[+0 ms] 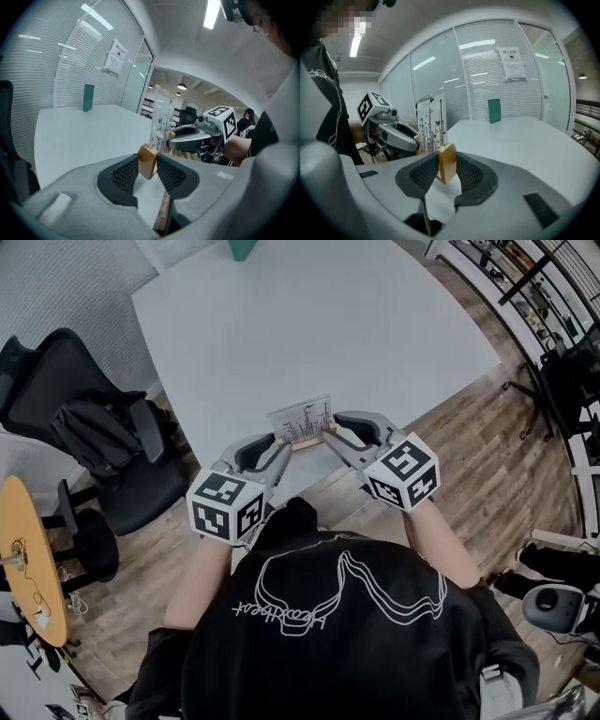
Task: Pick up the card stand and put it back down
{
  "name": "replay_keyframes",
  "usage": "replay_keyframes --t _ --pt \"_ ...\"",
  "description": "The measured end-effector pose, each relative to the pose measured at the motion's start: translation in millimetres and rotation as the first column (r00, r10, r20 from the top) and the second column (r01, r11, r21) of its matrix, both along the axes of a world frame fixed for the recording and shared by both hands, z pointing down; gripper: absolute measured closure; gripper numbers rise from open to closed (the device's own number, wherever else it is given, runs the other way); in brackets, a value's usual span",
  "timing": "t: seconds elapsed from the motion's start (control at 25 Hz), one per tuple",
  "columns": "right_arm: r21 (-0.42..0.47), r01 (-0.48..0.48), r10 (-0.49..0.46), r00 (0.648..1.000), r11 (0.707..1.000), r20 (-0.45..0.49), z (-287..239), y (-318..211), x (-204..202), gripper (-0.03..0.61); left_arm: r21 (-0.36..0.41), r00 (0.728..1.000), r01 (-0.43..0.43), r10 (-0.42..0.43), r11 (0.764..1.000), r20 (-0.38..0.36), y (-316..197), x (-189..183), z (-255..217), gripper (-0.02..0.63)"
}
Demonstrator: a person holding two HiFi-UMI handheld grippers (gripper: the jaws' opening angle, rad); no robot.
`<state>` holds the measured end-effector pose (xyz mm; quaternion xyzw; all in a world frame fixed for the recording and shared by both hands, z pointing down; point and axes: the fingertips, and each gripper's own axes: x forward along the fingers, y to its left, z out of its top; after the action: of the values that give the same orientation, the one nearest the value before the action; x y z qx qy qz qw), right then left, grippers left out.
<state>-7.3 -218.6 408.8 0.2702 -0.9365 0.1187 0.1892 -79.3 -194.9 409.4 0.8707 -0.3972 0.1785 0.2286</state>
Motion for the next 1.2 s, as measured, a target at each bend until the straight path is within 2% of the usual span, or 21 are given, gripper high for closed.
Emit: replay_keyframes --t 0.24,0.44,0.68,1.2 --pt "-0.033 0.003 -0.003 1.0 0.999 -0.016 33 -18 -2 0.454 -0.034 1.0 -0.007 0.007 0.999 0.0 -19 -2 31 0.483" --pt "-0.025 0.011 -0.012 0.999 1.0 -0.04 61 -34 -4 0.456 -0.057 0.999 -0.009 0.011 0.998 0.036 -33 -3 63 0.485" --pt "-0.056 0.021 -0.025 0.997 0.998 -0.078 101 -37 -5 0.457 -0.096 0.997 0.007 0.0 0.995 0.073 -38 -4 98 0.485" --pt "-0.074 0.027 -0.036 0.991 0.997 -0.131 139 -41 -11 0.457 -0.139 0.995 0.029 -0.015 0.99 0.101 -42 -9 135 0.485"
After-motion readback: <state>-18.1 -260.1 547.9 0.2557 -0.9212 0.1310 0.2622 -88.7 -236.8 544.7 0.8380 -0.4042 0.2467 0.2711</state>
